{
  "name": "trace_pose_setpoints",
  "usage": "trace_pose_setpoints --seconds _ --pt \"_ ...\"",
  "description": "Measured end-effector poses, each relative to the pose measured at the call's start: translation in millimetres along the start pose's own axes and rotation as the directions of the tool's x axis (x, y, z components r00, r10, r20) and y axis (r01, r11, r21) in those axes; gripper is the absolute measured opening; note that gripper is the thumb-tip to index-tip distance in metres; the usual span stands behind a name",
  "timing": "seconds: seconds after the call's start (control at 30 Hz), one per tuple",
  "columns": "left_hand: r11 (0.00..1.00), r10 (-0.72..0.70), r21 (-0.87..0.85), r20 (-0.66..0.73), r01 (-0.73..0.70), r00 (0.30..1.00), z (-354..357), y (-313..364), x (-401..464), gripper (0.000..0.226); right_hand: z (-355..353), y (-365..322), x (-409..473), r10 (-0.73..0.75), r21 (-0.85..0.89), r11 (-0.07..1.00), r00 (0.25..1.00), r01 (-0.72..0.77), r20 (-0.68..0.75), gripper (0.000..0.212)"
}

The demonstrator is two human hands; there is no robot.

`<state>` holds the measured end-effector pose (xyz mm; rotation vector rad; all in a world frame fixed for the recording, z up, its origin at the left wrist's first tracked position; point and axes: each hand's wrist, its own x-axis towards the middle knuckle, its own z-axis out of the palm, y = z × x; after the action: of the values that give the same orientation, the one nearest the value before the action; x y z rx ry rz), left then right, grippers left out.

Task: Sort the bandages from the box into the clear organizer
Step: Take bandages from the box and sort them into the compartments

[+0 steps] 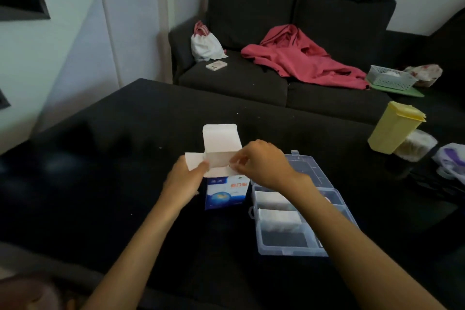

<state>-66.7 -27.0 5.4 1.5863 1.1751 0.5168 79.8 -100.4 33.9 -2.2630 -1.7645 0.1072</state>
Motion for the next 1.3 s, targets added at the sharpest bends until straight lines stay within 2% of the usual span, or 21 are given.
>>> trace_pose_setpoints --seconds 0.17,0.23,0.37,0.47,0.6,0.7,0.8,0.9,0.97,1.03,1.1,1.17,1.23,1.3 --pt "0.992 -0.026 -0.115 0.205 0.051 0.978 -13 7 -7 0.018 -8 -16 16 0.057 -0.378 0.925 0.977 0.025 0.203 0.037" --pt "0.989 -0.037 -0.131 0.239 0.069 0.970 -17 9 -10 0.018 -8 -21 16 0.080 -0.419 0.908 0.976 0.013 0.204 0.033" --pt "0.985 -0.047 -0.149 0.249 0.086 0.967 -20 11 -11 0.025 -4 -21 6 0.038 -0.429 0.903 0.995 0.004 0.090 0.027" --pt "0.975 -0.065 -0.187 0.258 0.116 0.964 -20 13 -11 0.019 0 -15 -1 0.019 -0.341 0.940 0.999 -0.003 0.043 0.028" --pt "0.964 -0.089 -0.227 0.207 0.136 0.974 -19 13 -7 0.033 -2 -8 -7 -0.036 -0.192 0.981 0.999 0.033 -0.012 0.021" --pt "0.959 -0.067 -0.265 0.131 0.100 0.989 -13 11 -3 0.036 -4 -1 -13 -0.076 -0.104 0.993 0.990 0.064 -0.118 0.017" --pt "0.992 0.021 -0.127 0.043 -0.015 0.999 -5 4 4 0.034 0 6 -19 -0.068 0.023 0.997 0.963 0.076 -0.260 0.020" --pt "0.997 0.077 0.016 -0.026 -0.077 0.997 -2 1 6 0.031 2 10 -26 0.061 0.272 0.962 0.939 0.036 -0.338 0.019" --pt "0.983 0.105 0.158 -0.096 -0.089 0.990 1 2 6 0.035 1 14 -34 0.193 0.465 0.885 0.906 0.005 -0.377 0.017" --pt "0.942 0.144 0.326 -0.163 -0.084 0.976 5 5 2 0.040 -2 17 -44 0.332 0.658 0.753 0.876 -0.022 -0.350 0.016" --pt "0.898 0.188 0.432 -0.206 -0.083 0.960 8 7 -1 0.048 -5 24 -54 0.452 0.838 0.540 0.867 -0.079 -0.209 0.017" --pt "0.862 0.247 0.498 -0.245 -0.097 0.938 10 7 -2 0.060 -6 35 -65 0.486 0.916 0.361 0.873 -0.177 -0.023 0.021" --pt "0.821 0.426 0.529 -0.319 -0.214 0.847 11 9 -10 0.063 -4 47 -74 0.467 0.932 0.240 0.874 -0.273 0.136 0.025" --pt "0.762 0.635 0.426 -0.339 -0.488 0.694 22 17 -23 0.041 -4 59 -80 0.448 0.932 0.142 0.862 -0.333 0.240 0.031"
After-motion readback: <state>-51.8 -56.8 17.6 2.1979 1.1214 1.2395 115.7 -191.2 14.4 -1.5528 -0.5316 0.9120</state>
